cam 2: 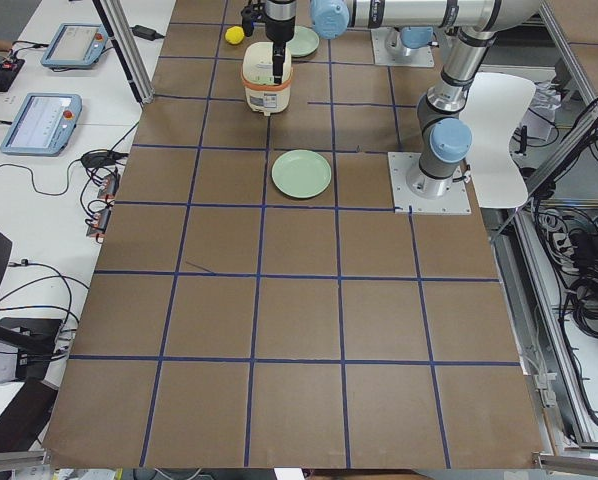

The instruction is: Press rice cooker button

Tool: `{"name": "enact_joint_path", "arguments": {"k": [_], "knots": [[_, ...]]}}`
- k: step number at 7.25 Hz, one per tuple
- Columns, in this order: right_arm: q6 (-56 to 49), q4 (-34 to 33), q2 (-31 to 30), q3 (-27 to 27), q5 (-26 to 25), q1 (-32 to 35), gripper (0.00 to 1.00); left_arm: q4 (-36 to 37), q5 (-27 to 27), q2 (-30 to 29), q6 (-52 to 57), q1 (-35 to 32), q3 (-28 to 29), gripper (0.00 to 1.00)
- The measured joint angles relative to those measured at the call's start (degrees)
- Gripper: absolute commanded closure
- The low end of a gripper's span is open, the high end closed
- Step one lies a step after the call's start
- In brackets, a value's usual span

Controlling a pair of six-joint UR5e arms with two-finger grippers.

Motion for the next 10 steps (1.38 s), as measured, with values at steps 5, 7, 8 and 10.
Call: {"name": "enact_joint_path", "arguments": {"k": [5,7,8,10], "knots": [[-0.6,-0.1,0.0,0.0,0.5,-0.1,0.08,0.0,0.0,0.0,0.0,0.0,0.0,0.0],[-0.1,-0.6,0.1,-0.6,1.6,0.3,0.14,0.0,0.0,0.0,0.0,0.0,0.0,0.0],[0.3,-0.9,0.5,-0.8,2.5,0.9,0.13,0.0,0.0,0.0,0.0,0.0,0.0,0.0],[2.2,-2.4,1.9,-1.8,3.5,3.4,0.14,0.0,0.0,0.0,0.0,0.0,0.0,0.0]]}}
